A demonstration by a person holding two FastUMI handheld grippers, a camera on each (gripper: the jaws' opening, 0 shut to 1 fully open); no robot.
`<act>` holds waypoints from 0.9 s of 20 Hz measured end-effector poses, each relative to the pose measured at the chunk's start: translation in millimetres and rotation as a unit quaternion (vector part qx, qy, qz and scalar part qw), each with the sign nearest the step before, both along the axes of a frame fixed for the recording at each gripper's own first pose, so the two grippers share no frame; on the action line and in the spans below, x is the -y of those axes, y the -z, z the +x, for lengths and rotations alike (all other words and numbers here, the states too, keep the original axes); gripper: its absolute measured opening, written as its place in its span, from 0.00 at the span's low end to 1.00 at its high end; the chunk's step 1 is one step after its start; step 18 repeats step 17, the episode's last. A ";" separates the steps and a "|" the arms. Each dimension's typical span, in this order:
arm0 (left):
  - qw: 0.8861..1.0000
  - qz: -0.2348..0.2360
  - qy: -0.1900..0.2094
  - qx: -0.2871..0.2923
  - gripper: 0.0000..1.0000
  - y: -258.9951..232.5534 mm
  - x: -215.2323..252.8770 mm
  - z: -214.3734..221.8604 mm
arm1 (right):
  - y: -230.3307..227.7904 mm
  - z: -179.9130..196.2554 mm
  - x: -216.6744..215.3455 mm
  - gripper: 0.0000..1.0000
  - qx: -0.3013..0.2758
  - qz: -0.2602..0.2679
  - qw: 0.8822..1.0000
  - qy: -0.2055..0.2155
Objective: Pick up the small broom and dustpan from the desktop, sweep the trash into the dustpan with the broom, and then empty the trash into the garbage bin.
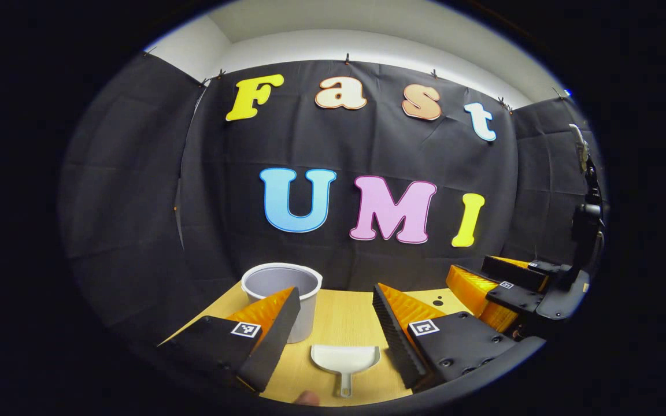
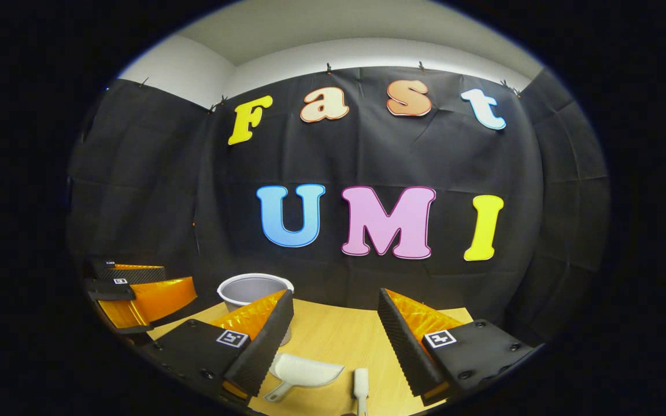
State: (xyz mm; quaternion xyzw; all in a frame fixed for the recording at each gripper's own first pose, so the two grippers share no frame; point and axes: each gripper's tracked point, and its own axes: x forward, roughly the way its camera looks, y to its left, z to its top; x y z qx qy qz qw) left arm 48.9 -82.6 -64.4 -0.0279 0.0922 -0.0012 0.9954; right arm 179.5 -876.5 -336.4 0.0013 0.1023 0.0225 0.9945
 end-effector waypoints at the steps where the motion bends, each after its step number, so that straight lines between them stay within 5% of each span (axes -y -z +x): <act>1: 1.000 0.000 0.001 0.000 0.76 -1.0 0.4 -0.7 | -0.4 -0.4 -1.7 0.94 0.000 0.002 1.000 -0.002; 18: 1.000 -0.030 0.005 -0.010 0.76 6.7 -2.8 -25.3 | 0.1 -15.4 -36.1 0.95 -0.009 -0.003 0.999 -0.034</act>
